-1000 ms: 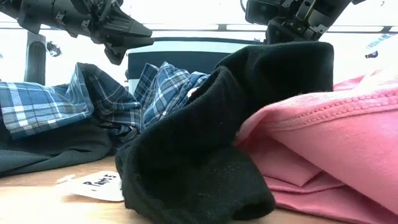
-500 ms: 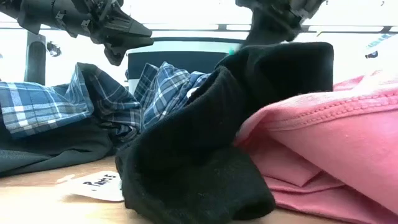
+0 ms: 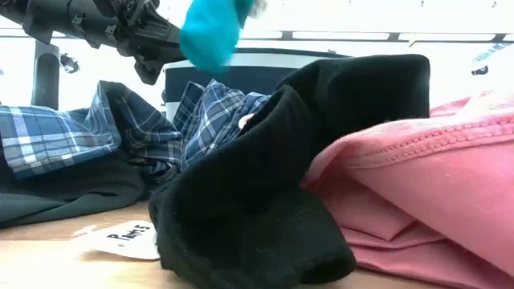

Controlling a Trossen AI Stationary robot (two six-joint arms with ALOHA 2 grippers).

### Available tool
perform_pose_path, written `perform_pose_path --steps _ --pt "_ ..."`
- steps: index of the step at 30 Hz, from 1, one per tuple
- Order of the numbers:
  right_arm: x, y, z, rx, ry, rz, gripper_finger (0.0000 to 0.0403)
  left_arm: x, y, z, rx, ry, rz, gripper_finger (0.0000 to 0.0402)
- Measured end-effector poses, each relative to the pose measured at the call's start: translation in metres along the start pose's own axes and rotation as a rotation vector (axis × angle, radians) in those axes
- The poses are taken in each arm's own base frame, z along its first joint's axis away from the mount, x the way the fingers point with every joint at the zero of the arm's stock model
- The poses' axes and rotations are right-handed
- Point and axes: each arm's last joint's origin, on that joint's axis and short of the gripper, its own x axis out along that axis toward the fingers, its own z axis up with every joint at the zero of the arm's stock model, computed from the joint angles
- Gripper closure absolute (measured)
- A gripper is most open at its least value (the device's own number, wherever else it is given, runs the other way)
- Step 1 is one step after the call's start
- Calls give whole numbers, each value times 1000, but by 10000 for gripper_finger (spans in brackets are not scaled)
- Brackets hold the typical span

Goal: Sort clothes
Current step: Put the blue sock into the blue laundry organizer

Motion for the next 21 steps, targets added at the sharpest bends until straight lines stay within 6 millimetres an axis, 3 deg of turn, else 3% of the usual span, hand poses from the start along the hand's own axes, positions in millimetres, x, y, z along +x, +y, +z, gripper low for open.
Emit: perform_pose_path --steps 5,10,14,21 --pt "-18 -38 39 -32 -98 -86 400 0 0 0 1 0 0 296" --pt "-29 -85 57 6 -150 -226 397 0 0 0 0 -1 0 296" --pt "-31 -127 55 50 -132 -342 391 0 0 0 -1 -3 -1 296" --pt "-38 -186 30 232 31 -490 382 0 0 0 4 -3 0 296"
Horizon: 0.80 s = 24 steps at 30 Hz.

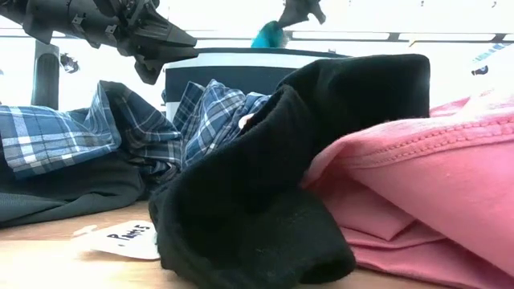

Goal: Sort clothes
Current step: Put the blue sock into the blue laundry organizer, then put the blue checkered shirt into the blue laundry organizer

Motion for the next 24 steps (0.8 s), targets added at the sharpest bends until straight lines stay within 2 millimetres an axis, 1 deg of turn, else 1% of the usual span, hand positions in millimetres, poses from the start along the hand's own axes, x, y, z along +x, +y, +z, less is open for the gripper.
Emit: perform_pose_path --steps 3,6,11,14,17,19,24 --pt "6 -15 -11 40 100 8 371 0 0 0 6 -1 3 296" --pt "14 -22 -25 56 191 50 347 0 0 0 18 -1 3 296" --pt "24 -25 -39 58 243 48 288 0 0 0 18 -3 2 296" --pt "24 -24 -40 57 250 51 254 0 0 0 18 -3 2 296" --pt "19 -24 -40 53 252 61 229 0 0 0 18 -3 1 296" --pt "11 -23 -39 42 256 76 218 0 0 0 18 -3 1 296" --pt "-22 -16 -40 31 287 112 212 0 0 0 19 0 2 296"
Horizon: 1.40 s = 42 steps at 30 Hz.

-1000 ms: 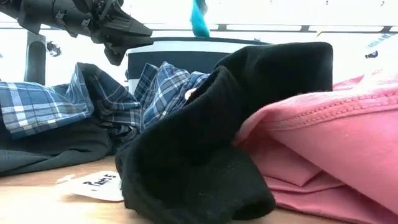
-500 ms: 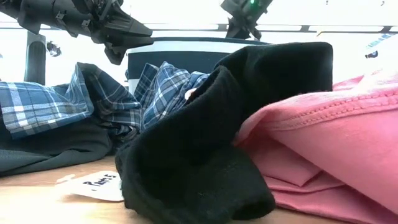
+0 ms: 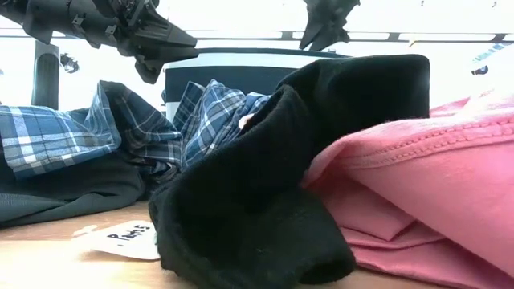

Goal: Sort clothes
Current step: Put the blue checkered shirt into the blue laundry organizer

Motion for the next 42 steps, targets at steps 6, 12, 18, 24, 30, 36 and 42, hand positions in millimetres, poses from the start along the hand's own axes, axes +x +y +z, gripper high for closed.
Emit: perform_pose_path --steps 6,12,18,24,30,36,42 --pt "-38 27 -16 -34 27 79 221 0 0 0 0 0 0 296" --pt "-52 66 -35 -77 27 167 225 0 0 0 0 1 -1 296" --pt "-30 103 -68 -83 109 207 225 0 0 0 -1 2 -5 296" --pt "5 131 -97 -96 45 284 225 0 0 0 -19 2 -5 296" --pt "38 147 -113 -56 -87 364 224 0 0 0 -23 2 -6 296" --pt "80 161 -124 -111 -97 358 206 0 -2 -1 -21 14 -48 296" --pt "130 175 -136 -227 -120 330 172 -1 -1 -1 -15 22 -51 296"
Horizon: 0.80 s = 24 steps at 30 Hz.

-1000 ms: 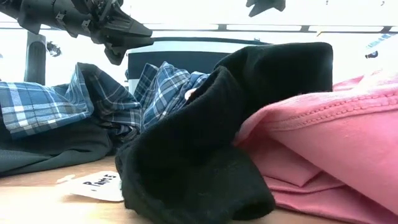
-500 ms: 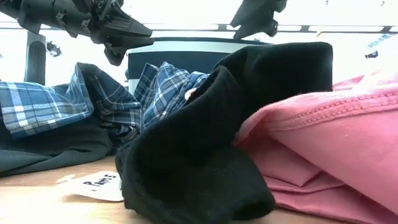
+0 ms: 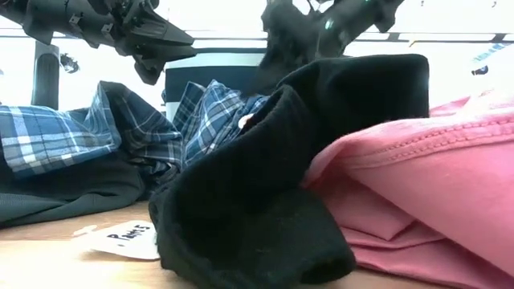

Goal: Sort clothes
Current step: Put the blue checkered shirt into the blue laundry organizer

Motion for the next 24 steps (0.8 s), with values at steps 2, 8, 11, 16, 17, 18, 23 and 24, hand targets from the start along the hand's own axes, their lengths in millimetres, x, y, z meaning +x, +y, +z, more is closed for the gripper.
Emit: perform_pose_path --steps 2,8,11,16,17,18,23,24 --pt "16 -5 -6 -18 1 -35 163 -1 0 1 -1 -5 -2 296" --pt "54 -22 -33 7 85 -87 157 -4 -1 3 -3 -10 -19 296" --pt "67 -25 -42 45 112 -22 195 -4 0 3 0 -1 -17 296" --pt "75 -25 -51 67 144 0 334 -4 0 1 1 12 -13 296" --pt "75 -24 -52 80 146 -8 365 -4 0 1 1 12 -13 296" --pt "74 -23 -51 80 148 -13 381 -4 0 1 1 12 -12 296" --pt "41 -15 -32 18 131 -79 390 -4 0 1 1 12 -12 296" --pt "29 -13 -25 5 122 -90 391 -4 0 1 1 12 -12 296"
